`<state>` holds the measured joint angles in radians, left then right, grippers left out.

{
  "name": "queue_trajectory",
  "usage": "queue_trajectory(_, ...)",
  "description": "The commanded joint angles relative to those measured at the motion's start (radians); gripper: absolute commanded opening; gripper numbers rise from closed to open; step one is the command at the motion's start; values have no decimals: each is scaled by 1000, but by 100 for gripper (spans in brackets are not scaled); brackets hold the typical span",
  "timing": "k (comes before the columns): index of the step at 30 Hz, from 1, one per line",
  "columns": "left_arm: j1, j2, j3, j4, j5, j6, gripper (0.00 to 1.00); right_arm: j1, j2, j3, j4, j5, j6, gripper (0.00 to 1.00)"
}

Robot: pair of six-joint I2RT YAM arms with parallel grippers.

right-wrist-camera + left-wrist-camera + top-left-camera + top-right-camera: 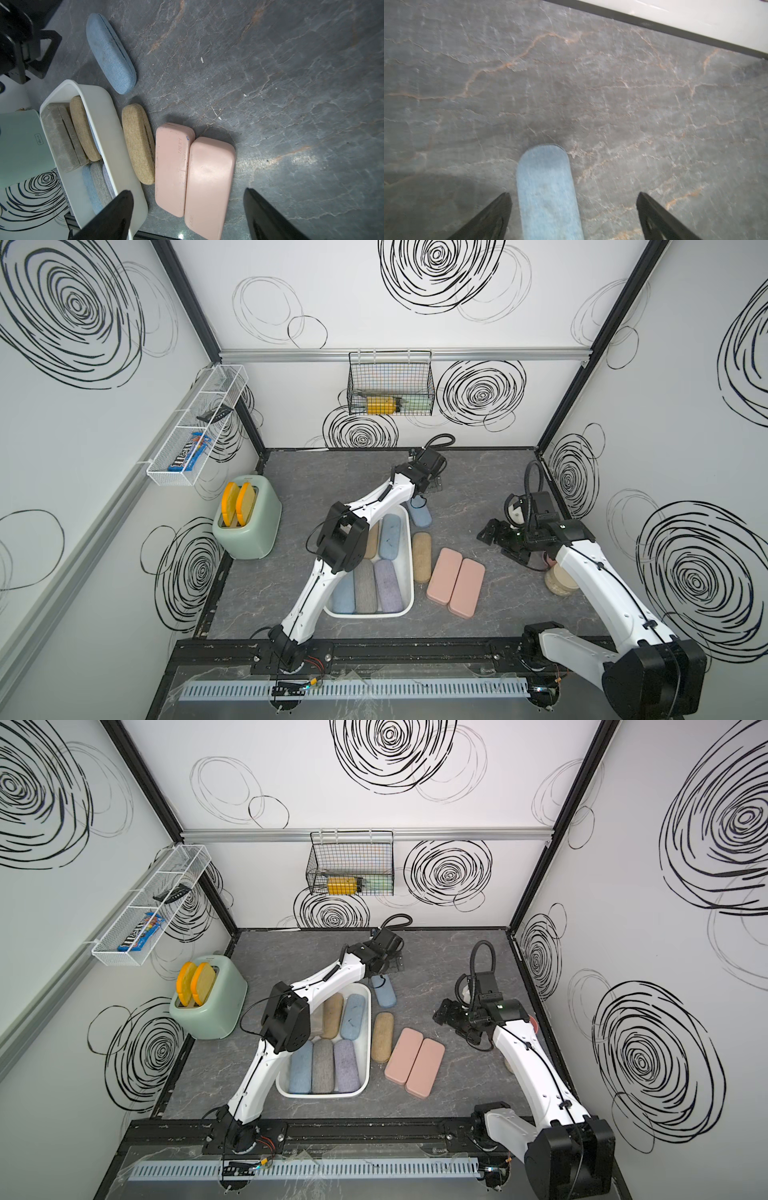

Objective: Put the glasses cases into the storage boxes
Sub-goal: Pick up the glasses case at the center of the board.

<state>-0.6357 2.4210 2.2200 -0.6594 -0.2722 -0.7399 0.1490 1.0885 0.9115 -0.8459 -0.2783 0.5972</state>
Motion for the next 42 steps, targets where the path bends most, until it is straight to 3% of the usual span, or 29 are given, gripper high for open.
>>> queue_trajectory(1,40,56,38,-23,46,56,98,-2,-36,11,-60,18,7,87)
queue_trajectory(11,39,146,89,-42,176,106,99,-3,-116,-3,-85,41,44,87)
queue_trajectory(25,-25,189,138,-32,241,107,95,-3,-116,20,-101,60,38,85)
queue_trajectory(37,-78,195,114,-99,194,153,98,-3,-134,26,-102,65,34,86)
queue_trajectory(42,-106,127,23,-79,197,185,99,-3,-145,21,-94,66,36,88)
